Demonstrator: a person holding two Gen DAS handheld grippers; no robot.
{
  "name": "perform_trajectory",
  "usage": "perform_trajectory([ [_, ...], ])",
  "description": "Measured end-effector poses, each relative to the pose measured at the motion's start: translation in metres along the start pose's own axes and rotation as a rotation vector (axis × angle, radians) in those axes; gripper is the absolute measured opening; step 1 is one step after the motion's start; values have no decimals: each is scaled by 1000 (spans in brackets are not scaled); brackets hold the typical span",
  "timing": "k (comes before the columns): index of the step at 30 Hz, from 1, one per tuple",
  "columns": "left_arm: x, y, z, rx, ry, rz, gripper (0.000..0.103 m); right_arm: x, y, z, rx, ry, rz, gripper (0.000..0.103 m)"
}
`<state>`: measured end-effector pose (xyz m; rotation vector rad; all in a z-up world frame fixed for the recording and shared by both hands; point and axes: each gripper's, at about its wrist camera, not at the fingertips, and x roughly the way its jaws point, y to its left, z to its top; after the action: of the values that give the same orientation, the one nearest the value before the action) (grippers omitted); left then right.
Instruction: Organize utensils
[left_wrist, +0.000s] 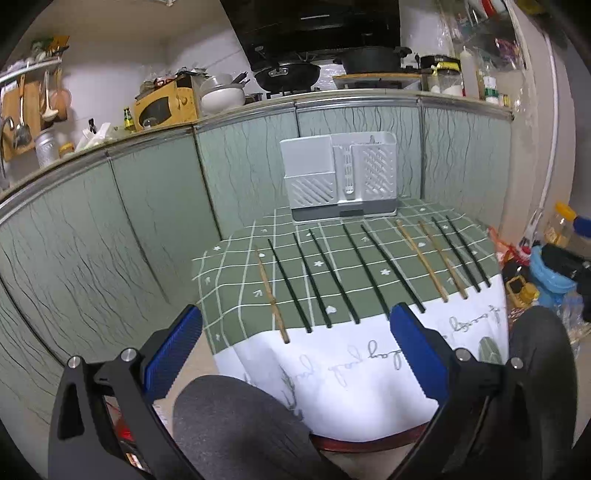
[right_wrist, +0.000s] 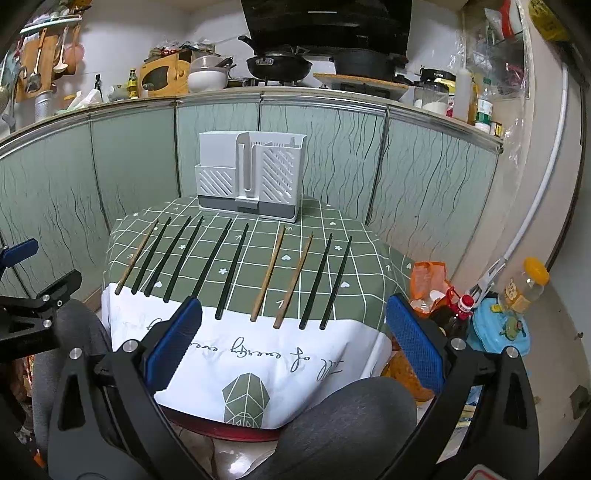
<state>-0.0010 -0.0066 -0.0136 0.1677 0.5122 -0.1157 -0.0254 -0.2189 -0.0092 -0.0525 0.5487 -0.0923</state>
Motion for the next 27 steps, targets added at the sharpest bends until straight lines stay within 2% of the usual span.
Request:
perform_trajectory([
  [5,1,3,0,-30,-7,-22,99,0,-2,1,0,-4,10,95],
  [7,2,7,0,-57,-4,-63,99,0,-2,1,0,-7,17,95],
  [10,4,11,1,-84,7,-83,99,1,-3,1,-5,-5,11,95],
  [18,11,17,2,-110,25,-86,99,5,-5,1,3,3,14,95],
  [27,14,16,1,-76,24,-51,99,12,-8,-1,16,29,29,95],
])
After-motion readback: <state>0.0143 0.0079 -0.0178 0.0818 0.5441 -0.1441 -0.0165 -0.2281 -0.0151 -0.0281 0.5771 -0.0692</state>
